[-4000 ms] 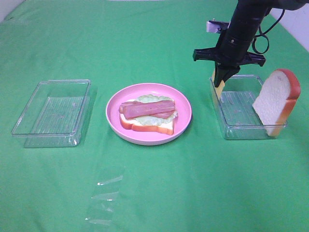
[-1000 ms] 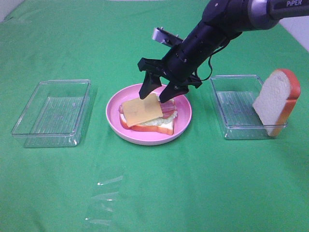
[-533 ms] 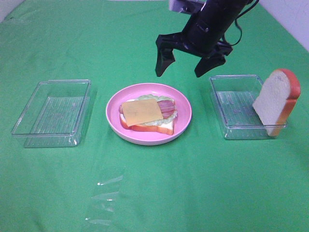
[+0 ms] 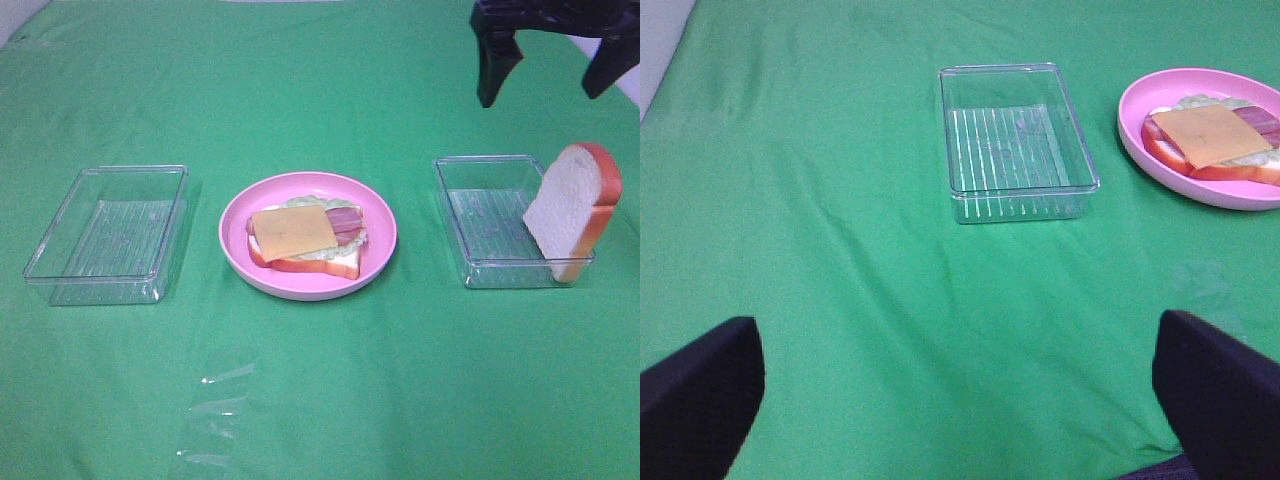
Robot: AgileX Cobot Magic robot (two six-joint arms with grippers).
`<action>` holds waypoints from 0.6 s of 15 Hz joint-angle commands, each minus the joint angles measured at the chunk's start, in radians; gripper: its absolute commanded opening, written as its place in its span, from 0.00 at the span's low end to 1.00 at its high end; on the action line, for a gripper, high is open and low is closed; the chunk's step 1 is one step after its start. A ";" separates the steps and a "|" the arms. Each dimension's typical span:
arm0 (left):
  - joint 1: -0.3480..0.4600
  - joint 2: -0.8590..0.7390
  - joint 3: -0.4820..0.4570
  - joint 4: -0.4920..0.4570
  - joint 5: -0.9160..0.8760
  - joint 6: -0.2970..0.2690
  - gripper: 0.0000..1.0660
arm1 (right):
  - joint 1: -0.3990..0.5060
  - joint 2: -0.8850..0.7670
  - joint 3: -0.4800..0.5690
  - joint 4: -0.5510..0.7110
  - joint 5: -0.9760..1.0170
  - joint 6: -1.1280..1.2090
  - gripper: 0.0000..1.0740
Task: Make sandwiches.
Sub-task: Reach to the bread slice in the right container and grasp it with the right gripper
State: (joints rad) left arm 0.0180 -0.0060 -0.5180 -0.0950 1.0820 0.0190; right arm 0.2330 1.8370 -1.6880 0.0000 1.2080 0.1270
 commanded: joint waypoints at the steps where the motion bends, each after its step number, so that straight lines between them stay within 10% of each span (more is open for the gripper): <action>1: 0.000 -0.021 0.001 -0.004 -0.004 -0.006 0.91 | -0.074 -0.008 -0.003 -0.028 0.044 0.004 0.92; 9: 0.000 -0.021 0.001 -0.004 -0.004 -0.006 0.91 | -0.227 0.087 -0.003 0.031 0.034 -0.045 0.92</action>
State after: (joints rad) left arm 0.0180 -0.0060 -0.5180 -0.0950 1.0820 0.0190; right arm 0.0060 1.9090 -1.6880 0.0160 1.2190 0.0990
